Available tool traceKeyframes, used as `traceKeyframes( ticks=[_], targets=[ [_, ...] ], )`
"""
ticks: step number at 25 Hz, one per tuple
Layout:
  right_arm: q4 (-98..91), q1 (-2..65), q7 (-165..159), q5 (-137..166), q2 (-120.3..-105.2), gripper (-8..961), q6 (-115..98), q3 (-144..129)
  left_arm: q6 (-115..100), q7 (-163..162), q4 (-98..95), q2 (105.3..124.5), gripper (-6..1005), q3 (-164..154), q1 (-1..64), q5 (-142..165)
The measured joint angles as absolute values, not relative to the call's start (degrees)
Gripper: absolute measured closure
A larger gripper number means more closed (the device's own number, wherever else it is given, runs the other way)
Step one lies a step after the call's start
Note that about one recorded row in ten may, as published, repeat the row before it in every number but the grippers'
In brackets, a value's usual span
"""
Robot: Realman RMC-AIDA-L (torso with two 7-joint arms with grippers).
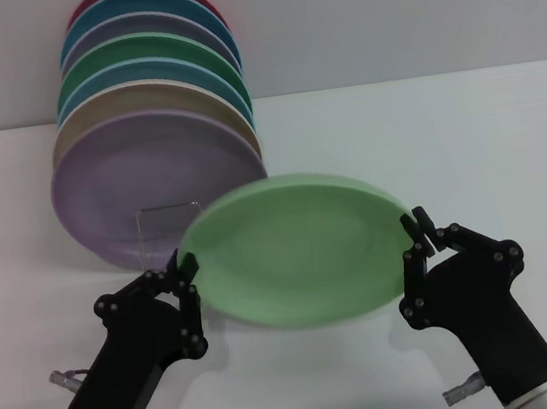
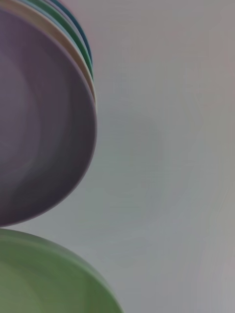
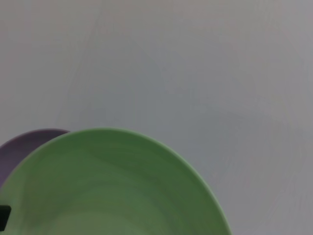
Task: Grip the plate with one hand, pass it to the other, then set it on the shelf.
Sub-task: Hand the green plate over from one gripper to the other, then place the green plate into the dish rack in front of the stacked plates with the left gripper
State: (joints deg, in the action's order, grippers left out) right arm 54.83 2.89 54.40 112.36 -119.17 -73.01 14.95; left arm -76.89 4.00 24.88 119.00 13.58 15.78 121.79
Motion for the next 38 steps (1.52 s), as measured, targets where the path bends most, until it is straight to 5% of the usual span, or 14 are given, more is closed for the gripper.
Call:
traceKeyframes(
  ticks=[14,22,38],
  targets=[
    [53.95,3.74,53.80,112.42,-118.97,824,-74.22,14.57,-77.46,3.95,24.98,118.91,966,14.78,15.35,121.73],
    [54.59,3.39,53.68,112.77,-118.74,667,-80.77,11.18,-80.57,3.94,24.91,118.68,966,18.14,13.99,121.69],
    [51.28,5.53,50.77,111.81,-119.13,669,-78.15,9.98,-95.81,2.70,22.40,118.29,968,20.11,12.34,121.88]
  ],
)
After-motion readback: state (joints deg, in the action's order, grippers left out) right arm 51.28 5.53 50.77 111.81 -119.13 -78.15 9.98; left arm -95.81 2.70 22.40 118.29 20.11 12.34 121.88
